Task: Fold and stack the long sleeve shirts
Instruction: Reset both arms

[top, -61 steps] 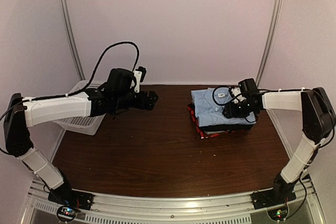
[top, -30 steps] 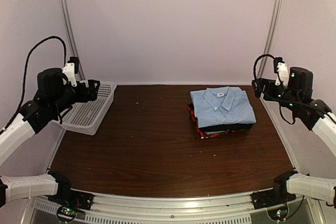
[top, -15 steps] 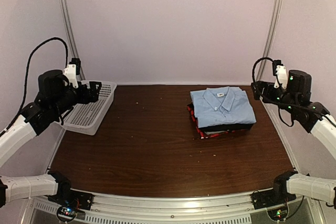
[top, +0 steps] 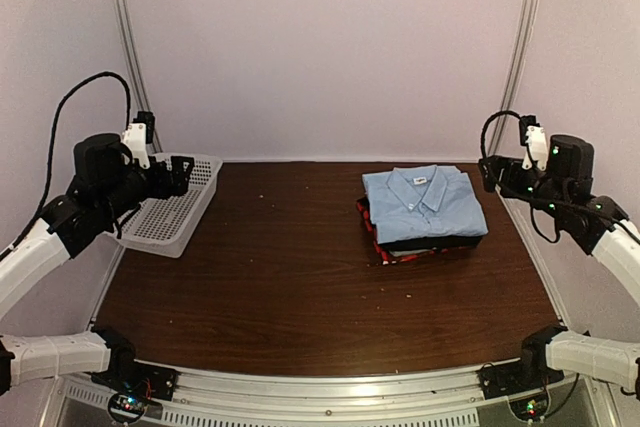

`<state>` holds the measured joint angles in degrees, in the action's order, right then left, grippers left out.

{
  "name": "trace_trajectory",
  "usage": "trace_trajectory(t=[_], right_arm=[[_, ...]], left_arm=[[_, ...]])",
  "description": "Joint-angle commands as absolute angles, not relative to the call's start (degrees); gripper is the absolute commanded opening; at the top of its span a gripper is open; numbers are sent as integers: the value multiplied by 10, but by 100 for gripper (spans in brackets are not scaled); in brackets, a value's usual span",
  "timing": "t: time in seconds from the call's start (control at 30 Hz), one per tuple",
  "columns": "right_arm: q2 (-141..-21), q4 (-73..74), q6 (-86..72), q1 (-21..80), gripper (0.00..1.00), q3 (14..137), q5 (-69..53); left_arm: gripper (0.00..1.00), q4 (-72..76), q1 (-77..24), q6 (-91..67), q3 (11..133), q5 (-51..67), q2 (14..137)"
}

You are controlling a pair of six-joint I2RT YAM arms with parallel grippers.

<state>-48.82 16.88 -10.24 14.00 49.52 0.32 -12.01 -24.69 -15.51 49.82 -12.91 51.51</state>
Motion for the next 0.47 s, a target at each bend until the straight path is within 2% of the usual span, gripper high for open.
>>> trace_trajectory(t=[0.0, 0.43], right_arm=[[-478, 161, -96, 138, 100, 489, 11], [-479, 162, -96, 138, 100, 488, 10]], left_arm=[[98, -95, -244, -156, 492, -119, 509], [98, -98, -244, -158, 490, -120, 507]])
